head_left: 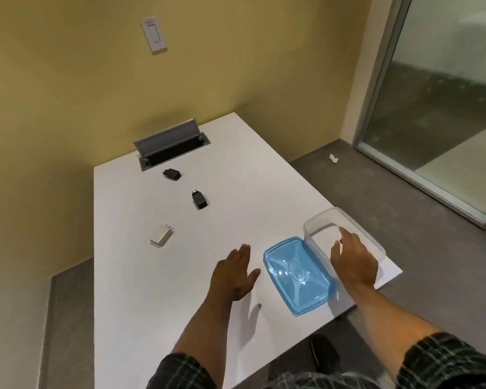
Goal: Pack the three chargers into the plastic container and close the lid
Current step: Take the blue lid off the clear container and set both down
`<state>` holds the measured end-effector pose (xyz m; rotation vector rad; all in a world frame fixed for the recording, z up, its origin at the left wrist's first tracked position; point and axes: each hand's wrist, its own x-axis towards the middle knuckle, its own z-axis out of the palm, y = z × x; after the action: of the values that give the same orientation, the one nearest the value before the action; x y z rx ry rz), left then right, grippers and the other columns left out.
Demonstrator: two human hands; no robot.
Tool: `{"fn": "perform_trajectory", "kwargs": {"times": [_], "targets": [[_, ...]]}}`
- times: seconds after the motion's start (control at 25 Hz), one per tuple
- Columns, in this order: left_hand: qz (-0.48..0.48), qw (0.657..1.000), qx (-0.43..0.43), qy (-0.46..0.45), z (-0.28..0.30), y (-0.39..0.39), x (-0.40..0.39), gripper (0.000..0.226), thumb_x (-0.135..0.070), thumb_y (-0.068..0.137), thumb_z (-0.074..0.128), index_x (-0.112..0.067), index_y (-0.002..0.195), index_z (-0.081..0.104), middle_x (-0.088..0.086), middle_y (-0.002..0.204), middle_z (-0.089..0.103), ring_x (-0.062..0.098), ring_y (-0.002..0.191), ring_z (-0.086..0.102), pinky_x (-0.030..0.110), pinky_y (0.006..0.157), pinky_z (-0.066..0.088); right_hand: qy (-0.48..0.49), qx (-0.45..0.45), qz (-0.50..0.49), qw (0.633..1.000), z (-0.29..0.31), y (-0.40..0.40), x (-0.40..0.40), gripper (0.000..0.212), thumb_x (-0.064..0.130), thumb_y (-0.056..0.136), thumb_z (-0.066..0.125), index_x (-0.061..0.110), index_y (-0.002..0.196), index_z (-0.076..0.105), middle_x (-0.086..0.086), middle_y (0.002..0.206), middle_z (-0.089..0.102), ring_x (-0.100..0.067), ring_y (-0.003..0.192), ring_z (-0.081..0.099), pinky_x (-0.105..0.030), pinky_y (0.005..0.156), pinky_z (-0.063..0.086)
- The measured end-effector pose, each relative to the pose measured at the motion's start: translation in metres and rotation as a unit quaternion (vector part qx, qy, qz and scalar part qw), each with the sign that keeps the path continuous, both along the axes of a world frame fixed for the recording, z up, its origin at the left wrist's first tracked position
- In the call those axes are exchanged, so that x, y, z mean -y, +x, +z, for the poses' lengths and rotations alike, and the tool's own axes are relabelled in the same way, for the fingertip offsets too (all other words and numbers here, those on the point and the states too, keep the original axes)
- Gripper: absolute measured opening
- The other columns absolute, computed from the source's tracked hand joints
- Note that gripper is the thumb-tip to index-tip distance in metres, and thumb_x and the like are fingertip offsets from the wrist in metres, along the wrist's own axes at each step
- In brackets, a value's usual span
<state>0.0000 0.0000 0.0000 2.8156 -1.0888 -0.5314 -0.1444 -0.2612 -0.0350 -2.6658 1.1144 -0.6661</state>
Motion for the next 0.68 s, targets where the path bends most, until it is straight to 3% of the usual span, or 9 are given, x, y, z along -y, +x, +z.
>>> {"fn": "perform_trajectory", "kwargs": {"times": [0.12, 0.2, 0.28, 0.36, 0.52, 0.68], "targets": [[-0.065, 0.998, -0.008, 0.022, -0.001, -0.006, 0.037, 0.076, -0.056, 0.102, 0.032, -0.017, 0.162, 0.006, -0.002, 0.17, 0.01, 0.021, 0.155, 0.019, 0.041, 0.118, 0.032, 0.062, 0.024, -0.072, 0.995, 0.003, -0.017, 0.014, 0.017, 0.023, 0.095, 0.066, 0.007, 0.096, 0.072, -0.012, 0.084, 0.074, -0.025, 0.06, 0.063, -0.024, 0.057, 0.049], [-0.1, 0.994, -0.02, 0.035, -0.002, -0.011, 0.062, 0.077, -0.056, 0.101, 0.034, -0.018, 0.162, 0.006, -0.002, 0.17, 0.01, 0.022, 0.155, 0.019, 0.043, 0.116, 0.035, 0.127, -0.011, -0.151, 0.98, 0.0, -0.027, 0.021, 0.036, 0.037, 0.099, 0.057, 0.007, 0.084, 0.069, -0.01, 0.072, 0.069, -0.02, 0.056, 0.05, -0.024, 0.059, 0.041], [-0.126, 0.99, -0.029, 0.057, -0.006, -0.019, 0.081, 0.079, -0.057, 0.101, 0.034, -0.018, 0.162, 0.004, -0.002, 0.171, 0.007, 0.022, 0.156, 0.015, 0.044, 0.117, 0.033, 0.186, -0.058, -0.213, 0.957, -0.005, -0.034, 0.026, 0.06, 0.056, 0.101, 0.042, 0.009, 0.074, 0.069, -0.005, 0.061, 0.058, -0.016, 0.051, 0.044, -0.025, 0.06, 0.041], [-0.14, 0.987, -0.04, 0.061, -0.012, -0.025, 0.099, 0.08, -0.058, 0.101, 0.034, -0.019, 0.162, 0.001, -0.002, 0.171, 0.003, 0.022, 0.157, 0.01, 0.045, 0.121, 0.028, 0.22, -0.106, -0.244, 0.938, -0.01, -0.042, 0.03, 0.072, 0.066, 0.099, 0.03, 0.014, 0.061, 0.062, 0.0, 0.054, 0.047, -0.01, 0.046, 0.039, -0.025, 0.058, 0.042], [-0.147, 0.985, -0.076, 0.042, -0.019, -0.034, 0.131, 0.081, -0.058, 0.101, 0.035, -0.021, 0.162, -0.004, -0.004, 0.17, -0.003, 0.021, 0.158, 0.005, 0.047, 0.125, 0.022, 0.243, -0.178, -0.229, 0.926, -0.014, -0.046, 0.036, 0.069, 0.071, 0.098, 0.021, 0.02, 0.066, 0.055, -0.001, 0.063, 0.051, -0.012, 0.05, 0.039, -0.025, 0.058, 0.037], [-0.13, 0.985, -0.109, 0.03, -0.024, -0.04, 0.149, 0.081, -0.06, 0.101, 0.033, -0.022, 0.162, -0.005, -0.002, 0.171, -0.001, 0.022, 0.158, 0.006, 0.049, 0.124, 0.022, 0.268, -0.183, -0.211, 0.922, -0.017, -0.043, 0.042, 0.061, 0.064, 0.102, 0.026, 0.02, 0.075, 0.059, -0.003, 0.076, 0.057, -0.019, 0.068, 0.052, -0.028, 0.065, 0.04]]}}
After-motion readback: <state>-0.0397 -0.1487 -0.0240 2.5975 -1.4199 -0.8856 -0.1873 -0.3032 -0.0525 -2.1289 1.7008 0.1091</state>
